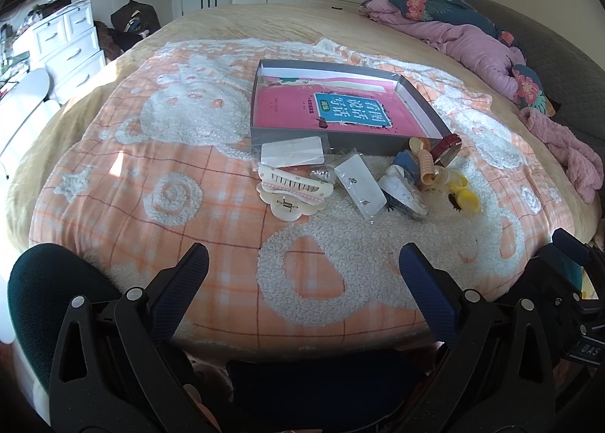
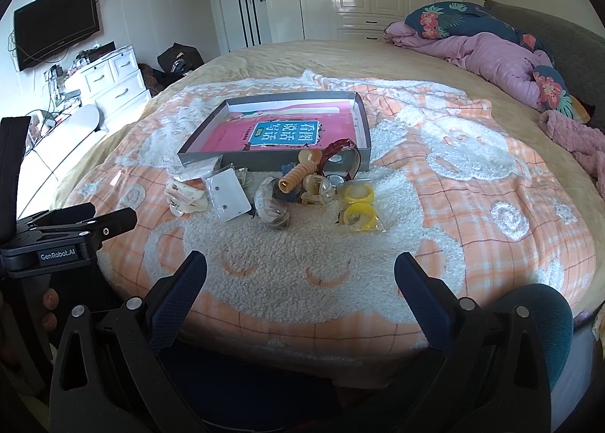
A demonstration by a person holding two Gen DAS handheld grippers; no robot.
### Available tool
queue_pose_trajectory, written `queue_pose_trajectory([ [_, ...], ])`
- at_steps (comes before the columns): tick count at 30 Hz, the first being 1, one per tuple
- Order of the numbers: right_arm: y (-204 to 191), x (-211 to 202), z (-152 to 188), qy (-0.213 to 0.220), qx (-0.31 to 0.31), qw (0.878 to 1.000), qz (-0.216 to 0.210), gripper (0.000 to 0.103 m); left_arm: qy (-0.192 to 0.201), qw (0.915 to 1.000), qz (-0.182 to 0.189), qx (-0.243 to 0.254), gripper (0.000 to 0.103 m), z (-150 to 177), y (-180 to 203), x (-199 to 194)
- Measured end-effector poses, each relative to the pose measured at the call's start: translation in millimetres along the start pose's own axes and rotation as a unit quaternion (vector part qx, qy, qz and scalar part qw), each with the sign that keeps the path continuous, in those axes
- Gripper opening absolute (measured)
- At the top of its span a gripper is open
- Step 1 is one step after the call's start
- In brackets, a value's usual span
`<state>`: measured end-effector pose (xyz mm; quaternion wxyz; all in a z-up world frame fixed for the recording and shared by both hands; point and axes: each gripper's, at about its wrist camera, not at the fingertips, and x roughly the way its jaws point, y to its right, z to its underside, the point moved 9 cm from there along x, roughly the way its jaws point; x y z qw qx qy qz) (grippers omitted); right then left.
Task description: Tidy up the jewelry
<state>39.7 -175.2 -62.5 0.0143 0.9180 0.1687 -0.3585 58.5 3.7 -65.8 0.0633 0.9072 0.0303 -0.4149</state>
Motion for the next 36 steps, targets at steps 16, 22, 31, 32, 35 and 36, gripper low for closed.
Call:
queue_pose_trajectory([
  [16,-1,0,0,0.001,-0.001,1.0,-0.002,0.099,0.001,1.0,0.0,0.001,0.095,-1,-1,-2],
  [22,-2,1,0,0.0,-0.001,1.0,-0.003,0.099,0.002,1.0,0.001,0.001,0.095,-1,-1,-2],
  [31,-1,10,-5,-0.004,0.001,1.0,-0.007,0.099,0.0,0.9999,-0.006,-0.01,0.095,-8,-12,6],
  [32,0,11,-6,-0.005,0.001,1.0,-0.008,0.099,-0.001,0.9999,-0.007,-0.012,0.095,-9,-13,8],
  [35,1,14,-8,-0.006,0.001,1.0,-0.009,0.099,-0.003,0.9998,-0.012,-0.016,0.095,-9,-17,10],
  [36,1,14,-8,-0.006,0.0,1.0,-0.009,0.099,-0.003,0.9997,-0.014,-0.018,0.095,-10,-19,11],
])
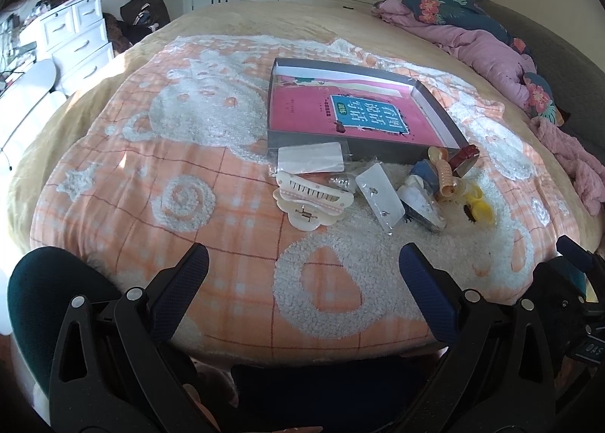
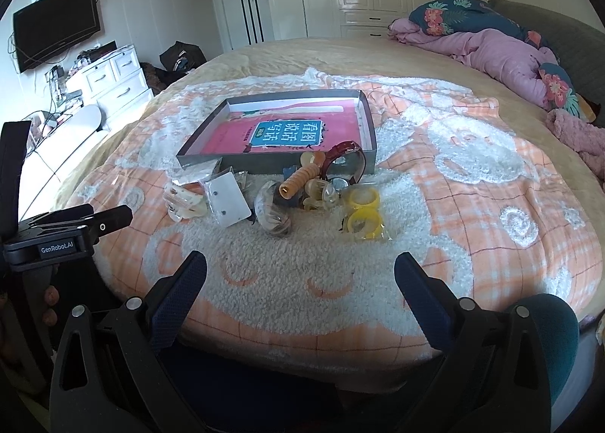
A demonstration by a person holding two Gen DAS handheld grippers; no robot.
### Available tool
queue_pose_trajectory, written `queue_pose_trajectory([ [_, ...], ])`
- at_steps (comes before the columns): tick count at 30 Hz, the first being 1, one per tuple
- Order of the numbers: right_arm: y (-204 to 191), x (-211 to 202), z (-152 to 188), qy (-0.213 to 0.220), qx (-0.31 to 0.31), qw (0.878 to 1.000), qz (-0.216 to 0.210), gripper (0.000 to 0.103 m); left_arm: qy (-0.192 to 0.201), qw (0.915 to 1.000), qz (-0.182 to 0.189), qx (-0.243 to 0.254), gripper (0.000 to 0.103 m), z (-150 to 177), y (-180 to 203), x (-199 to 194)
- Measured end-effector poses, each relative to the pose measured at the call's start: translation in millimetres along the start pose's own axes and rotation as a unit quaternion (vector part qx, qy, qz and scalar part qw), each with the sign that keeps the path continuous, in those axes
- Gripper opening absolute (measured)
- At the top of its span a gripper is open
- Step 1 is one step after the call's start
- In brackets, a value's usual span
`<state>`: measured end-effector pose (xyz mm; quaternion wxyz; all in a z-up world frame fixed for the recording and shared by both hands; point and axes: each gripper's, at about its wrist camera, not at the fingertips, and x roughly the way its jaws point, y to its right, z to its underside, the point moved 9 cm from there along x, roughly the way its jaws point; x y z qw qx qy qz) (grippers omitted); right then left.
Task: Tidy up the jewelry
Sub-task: 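Grasp the brown leather watch with the right gripper while the left grasps the cream hair clip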
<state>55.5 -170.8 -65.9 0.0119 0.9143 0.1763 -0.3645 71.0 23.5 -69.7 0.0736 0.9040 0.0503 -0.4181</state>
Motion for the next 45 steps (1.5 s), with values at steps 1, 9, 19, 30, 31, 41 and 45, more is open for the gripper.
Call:
queue_pose_trajectory([
  [1,1,1,-1,0.0,-0.001,1.0,0.0,0.099,-0.001,1.0,-0.002,-0.002,0.095,-1,-2,1],
  [9,7,12,-9,-0.006,-0.001,1.0,-0.002,0.099,-0.008,0.9995,-0.028,-0.01,0.095,-7,-21,13],
  [19,30,28,-21,-0.01,0.017,1.0,0.008,0.099,-0.042,0.9985,-0.031,0.017,0.095,-13,-16,45],
  [30,53,54,-35,-0.019,0.036,0.999,0.019,0.099,-0.078,0.9959,-0.011,0.044,0.095,-18,-4,87],
  [31,54,57,-36,-0.02,0.037,0.999,0.019,0.099,-0.081,0.9957,-0.009,0.045,0.095,-18,-3,91],
  [41,69,93,-58,-0.027,0.063,0.998,0.016,0.099,-0.085,0.9944,-0.009,0.062,0.095,-19,5,114],
  [45,73,113,-64,-0.038,0.08,0.996,0.006,0.099,-0.085,0.9942,-0.011,0.065,0.095,-20,6,123],
])
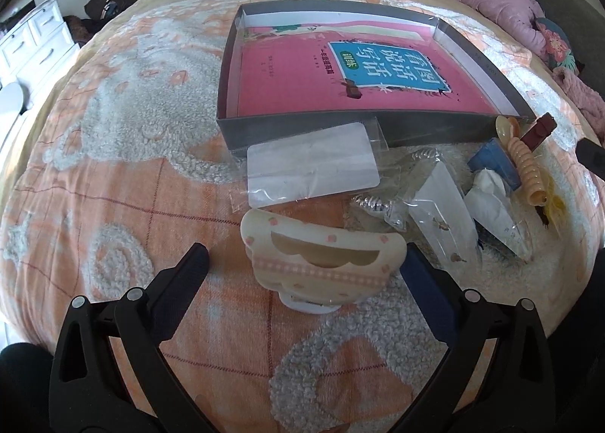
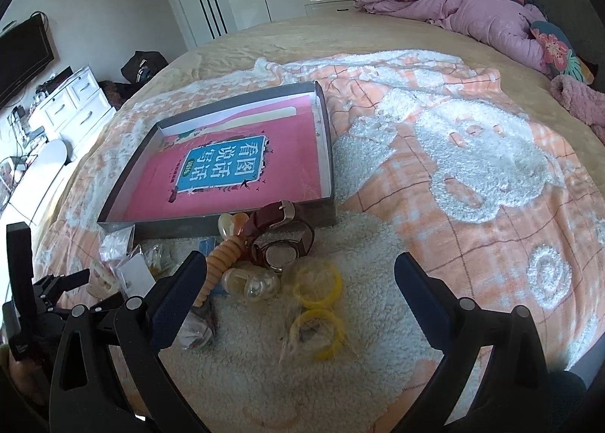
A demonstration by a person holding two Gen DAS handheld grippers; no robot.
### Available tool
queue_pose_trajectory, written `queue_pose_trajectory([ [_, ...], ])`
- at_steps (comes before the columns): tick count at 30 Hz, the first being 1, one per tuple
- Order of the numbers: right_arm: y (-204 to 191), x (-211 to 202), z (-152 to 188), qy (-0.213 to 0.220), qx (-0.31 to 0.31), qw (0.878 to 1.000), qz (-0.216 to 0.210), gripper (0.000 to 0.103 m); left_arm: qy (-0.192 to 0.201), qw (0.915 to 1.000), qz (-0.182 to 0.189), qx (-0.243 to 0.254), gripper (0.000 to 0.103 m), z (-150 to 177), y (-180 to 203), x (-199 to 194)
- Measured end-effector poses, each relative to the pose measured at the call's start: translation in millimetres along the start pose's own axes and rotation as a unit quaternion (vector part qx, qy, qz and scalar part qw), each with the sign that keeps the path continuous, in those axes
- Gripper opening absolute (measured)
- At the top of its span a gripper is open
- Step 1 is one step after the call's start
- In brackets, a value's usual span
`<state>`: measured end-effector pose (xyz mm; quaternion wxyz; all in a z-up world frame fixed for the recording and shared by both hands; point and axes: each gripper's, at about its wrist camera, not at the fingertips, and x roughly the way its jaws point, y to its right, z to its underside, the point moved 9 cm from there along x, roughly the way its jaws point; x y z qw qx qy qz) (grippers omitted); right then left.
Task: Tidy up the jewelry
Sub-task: 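Grasp the brown leather watch with the right gripper while the left grasps the cream hair clip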
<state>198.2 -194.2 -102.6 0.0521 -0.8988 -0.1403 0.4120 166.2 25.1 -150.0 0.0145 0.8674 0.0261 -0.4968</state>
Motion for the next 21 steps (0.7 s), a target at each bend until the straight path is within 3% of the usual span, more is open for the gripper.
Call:
queue_pose_trajectory([
  [6,-1,28,-10,-0.012,0.01,1.0,-0.011,0.099,0.007,0.9999,-0.003,0.01,0.094,-4,2,5],
  [10,-4,41,-15,-0.009,-0.003,1.0,-0.021,0.098,0.018,0.9996,0.001,0.02,0.077,-5,3,2],
  [11,-4,43,-15,-0.009,-0.006,1.0,-0.024,0.095,0.022,0.9995,0.004,0.023,0.071,-5,4,0],
  [18,-9,56,-8,-0.016,-0.022,0.997,-0.066,0.047,0.037,0.9988,0.02,0.025,0.07,-5,4,-10],
  [21,-14,50,-9,-0.003,-0.036,0.996,-0.076,0.046,0.05,0.9982,0.03,0.016,0.07,-7,0,-22],
])
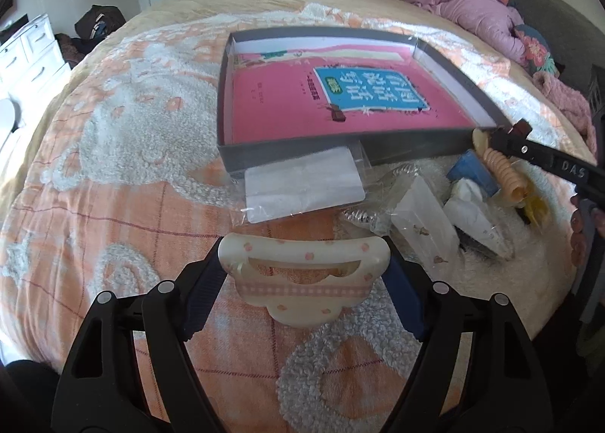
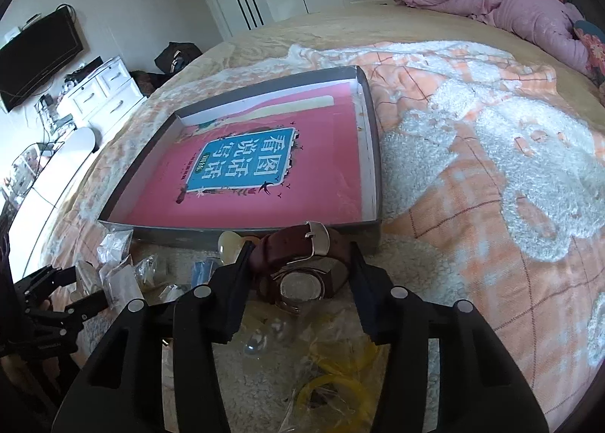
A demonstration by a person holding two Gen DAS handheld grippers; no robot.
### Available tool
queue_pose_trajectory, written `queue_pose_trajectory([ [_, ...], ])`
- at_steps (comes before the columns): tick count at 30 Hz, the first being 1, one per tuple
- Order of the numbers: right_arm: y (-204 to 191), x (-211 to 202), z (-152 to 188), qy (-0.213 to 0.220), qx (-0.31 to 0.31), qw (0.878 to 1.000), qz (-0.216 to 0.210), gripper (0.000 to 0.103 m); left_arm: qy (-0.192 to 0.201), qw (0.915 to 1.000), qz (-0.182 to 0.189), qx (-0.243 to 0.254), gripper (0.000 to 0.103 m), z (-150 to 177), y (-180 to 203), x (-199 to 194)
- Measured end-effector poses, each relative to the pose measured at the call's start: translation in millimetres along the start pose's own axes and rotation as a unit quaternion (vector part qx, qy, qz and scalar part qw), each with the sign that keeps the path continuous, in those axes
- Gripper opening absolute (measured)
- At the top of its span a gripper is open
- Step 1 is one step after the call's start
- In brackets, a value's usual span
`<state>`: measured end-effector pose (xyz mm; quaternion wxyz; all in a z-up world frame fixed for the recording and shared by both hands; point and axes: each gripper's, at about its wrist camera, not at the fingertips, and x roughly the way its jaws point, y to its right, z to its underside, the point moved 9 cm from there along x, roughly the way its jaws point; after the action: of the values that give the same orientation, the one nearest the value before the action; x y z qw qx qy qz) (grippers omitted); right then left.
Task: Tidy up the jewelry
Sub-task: 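Grasp the brown leather watch with the right gripper while the left grasps the cream hair clip, then lower the watch into the grey box with the right gripper while the left places the hair clip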
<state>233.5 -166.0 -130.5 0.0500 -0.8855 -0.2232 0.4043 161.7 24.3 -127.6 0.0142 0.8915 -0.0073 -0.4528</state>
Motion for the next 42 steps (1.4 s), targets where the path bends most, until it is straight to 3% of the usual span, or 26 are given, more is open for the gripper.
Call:
queue_pose_trajectory([
  [15,8,-48,-31,0.079,0.001,0.997,0.005,0.045,0.043,0.9974,0.017,-0.055,0.068,-28,-29,-37],
  [24,9,-59,-59,0.106,0.0,0.994,-0.002,0.045,0.073,0.9958,0.009,-0.053,0.068,-76,-35,-36],
  [33,-2,-33,-78,0.094,-0.02,0.995,-0.002,0.045,0.056,0.9968,0.01,-0.056,0.068,-111,-31,6],
  [42,-4,4,-72,0.06,-0.029,0.998,0.019,0.045,0.037,0.9983,0.011,-0.043,0.068,-115,-20,45],
])
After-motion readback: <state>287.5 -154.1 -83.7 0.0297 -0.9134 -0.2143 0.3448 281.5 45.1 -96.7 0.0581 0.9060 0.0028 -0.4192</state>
